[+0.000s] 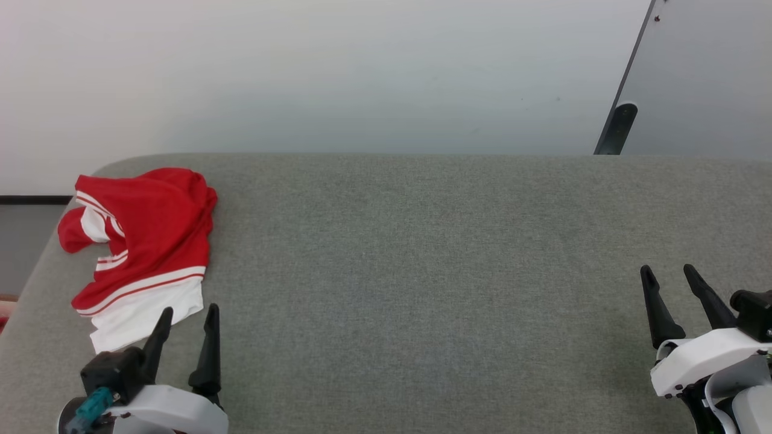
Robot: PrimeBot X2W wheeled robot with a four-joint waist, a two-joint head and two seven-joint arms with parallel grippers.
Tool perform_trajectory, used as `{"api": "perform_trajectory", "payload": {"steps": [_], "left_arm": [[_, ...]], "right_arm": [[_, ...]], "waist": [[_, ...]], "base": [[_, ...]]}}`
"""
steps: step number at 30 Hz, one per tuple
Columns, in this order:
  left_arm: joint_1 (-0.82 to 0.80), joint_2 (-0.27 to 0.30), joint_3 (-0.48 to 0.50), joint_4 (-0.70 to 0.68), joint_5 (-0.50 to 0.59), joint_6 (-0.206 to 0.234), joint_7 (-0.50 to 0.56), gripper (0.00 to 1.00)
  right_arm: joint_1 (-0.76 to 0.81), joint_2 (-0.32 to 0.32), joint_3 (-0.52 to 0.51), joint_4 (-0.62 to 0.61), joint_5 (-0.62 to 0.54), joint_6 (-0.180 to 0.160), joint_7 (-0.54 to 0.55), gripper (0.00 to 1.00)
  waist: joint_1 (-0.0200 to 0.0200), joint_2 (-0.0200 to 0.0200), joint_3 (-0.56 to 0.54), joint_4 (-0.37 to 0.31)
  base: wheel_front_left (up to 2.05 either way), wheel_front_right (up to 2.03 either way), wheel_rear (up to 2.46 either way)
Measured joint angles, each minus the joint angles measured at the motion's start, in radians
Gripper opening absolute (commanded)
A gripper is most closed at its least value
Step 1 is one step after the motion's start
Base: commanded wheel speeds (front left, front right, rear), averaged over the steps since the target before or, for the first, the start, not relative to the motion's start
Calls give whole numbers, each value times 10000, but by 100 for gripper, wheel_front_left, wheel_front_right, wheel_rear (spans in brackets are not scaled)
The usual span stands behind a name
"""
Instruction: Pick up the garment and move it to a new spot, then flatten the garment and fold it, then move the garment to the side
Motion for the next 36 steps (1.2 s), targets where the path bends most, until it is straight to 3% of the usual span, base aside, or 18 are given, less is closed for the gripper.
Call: {"api": "perform_trajectory", "payload": {"steps": [26, 36], "left_arm": [[5, 178, 4, 178, 1327, -94, -479, 100], [-92, 178, -56, 322, 1243, -132, -554, 100]], "right_arm": [[12, -159, -92, 171, -1346, 0, -550, 100], [23, -119, -127, 245, -1129, 2, -629, 100]], "waist": [[0, 0, -116, -51], [0, 0, -116, 411]], "base": [[0, 0, 0], [0, 0, 0]]}}
